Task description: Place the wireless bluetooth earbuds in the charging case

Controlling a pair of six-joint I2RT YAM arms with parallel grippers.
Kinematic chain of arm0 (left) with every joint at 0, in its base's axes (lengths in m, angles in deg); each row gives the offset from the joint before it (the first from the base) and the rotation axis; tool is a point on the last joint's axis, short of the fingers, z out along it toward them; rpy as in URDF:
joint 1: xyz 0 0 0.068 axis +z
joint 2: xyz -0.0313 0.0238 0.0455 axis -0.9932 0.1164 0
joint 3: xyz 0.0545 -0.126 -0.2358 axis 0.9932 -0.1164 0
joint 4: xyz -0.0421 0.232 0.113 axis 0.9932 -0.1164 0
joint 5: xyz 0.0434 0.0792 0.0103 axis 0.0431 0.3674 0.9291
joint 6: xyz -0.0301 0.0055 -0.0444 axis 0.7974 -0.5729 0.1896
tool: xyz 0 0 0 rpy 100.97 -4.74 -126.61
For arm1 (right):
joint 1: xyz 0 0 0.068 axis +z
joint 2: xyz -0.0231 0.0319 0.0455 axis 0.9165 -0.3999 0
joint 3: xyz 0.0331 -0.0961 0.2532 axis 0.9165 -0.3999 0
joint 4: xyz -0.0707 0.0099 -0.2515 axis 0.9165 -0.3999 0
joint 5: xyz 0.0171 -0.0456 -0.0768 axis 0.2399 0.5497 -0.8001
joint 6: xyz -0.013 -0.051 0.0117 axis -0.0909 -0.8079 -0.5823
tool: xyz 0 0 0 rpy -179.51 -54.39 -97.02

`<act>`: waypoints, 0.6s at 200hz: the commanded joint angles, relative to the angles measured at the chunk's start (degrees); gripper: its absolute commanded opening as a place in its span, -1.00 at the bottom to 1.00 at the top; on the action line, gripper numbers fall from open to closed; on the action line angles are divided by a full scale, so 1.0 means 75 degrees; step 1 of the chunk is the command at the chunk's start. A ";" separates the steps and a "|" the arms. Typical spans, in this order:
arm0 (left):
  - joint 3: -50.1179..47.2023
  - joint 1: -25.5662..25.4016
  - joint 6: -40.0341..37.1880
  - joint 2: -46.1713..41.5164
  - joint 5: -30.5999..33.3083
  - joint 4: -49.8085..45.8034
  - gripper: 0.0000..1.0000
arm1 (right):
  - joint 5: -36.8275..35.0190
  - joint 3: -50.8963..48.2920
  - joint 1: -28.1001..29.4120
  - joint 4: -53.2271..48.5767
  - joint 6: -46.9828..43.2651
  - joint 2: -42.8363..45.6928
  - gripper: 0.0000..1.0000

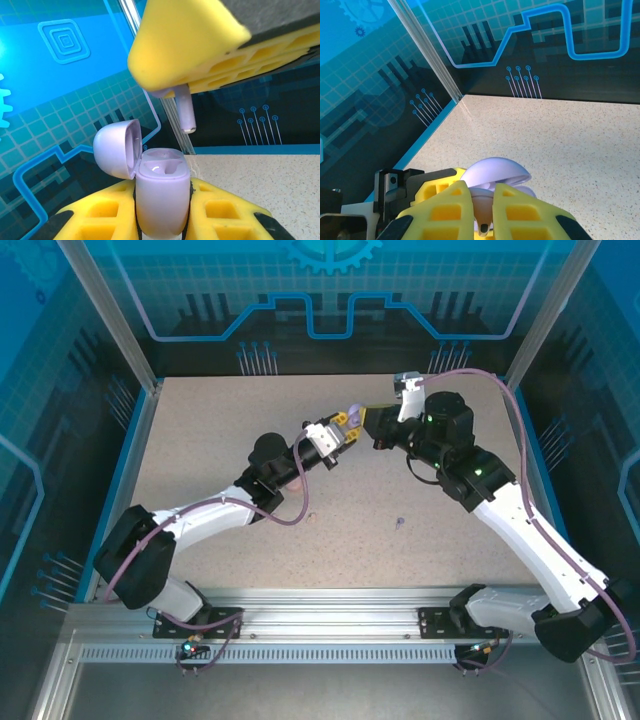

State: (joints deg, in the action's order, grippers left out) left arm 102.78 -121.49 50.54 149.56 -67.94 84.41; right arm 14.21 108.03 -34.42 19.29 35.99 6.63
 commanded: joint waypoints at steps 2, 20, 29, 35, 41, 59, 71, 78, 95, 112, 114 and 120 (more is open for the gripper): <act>0.0188 -0.0071 0.0153 -0.0290 -0.0013 0.0128 -1.00 | -0.0136 -0.0081 0.0115 0.0292 0.0069 -0.0046 -0.78; 0.0178 -0.0068 0.0197 -0.0305 -0.0046 0.0136 -1.00 | -0.0150 -0.0112 0.0115 0.0291 0.0054 -0.0078 -0.79; 0.0181 -0.0069 0.0229 -0.0323 -0.0038 0.0132 -1.00 | -0.0151 -0.0111 0.0115 0.0281 0.0054 -0.0101 -0.79; 0.0186 -0.0085 0.0243 -0.0319 -0.0037 0.0128 -1.00 | -0.0151 -0.0117 0.0114 0.0280 0.0052 -0.0110 -0.79; 0.0188 -0.0090 0.0259 -0.0331 -0.0042 0.0136 -1.00 | -0.0145 -0.0111 0.0109 0.0280 0.0052 -0.0126 -0.79; 0.0199 -0.0096 0.0271 -0.0339 -0.0082 0.0122 -1.00 | -0.0151 -0.0111 0.0115 0.0280 0.0043 -0.0162 -0.80; 0.0200 -0.0114 0.0257 -0.0353 -0.0084 0.0105 -1.00 | -0.0151 -0.0111 0.0115 0.0280 0.0041 -0.0170 -0.80; 0.0204 -0.0128 0.0259 -0.0355 -0.0097 0.0092 -1.00 | -0.0161 -0.0120 0.0116 0.0292 0.0041 -0.0186 -0.80; 0.0212 -0.0146 0.0258 -0.0344 -0.0098 0.0043 -1.00 | -0.0144 -0.0100 0.0115 0.0292 0.0046 -0.0219 -0.81; 0.0223 -0.0149 0.0270 -0.0322 -0.0074 0.0039 -1.00 | -0.0107 -0.0110 0.0115 0.0275 0.0011 -0.0249 -0.83; 0.0226 -0.0155 0.0276 -0.0323 -0.0081 0.0047 -1.00 | -0.0099 -0.0111 0.0115 0.0270 0.0004 -0.0261 -0.83; 0.0238 -0.0159 0.0291 -0.0323 -0.0078 0.0056 -1.00 | -0.0072 -0.0111 0.0115 0.0257 -0.0019 -0.0276 -0.84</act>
State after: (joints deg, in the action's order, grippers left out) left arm 102.78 -122.12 52.00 148.90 -67.94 83.78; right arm 13.91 107.66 -34.42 19.73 35.97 5.45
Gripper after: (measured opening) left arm 0.239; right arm 0.092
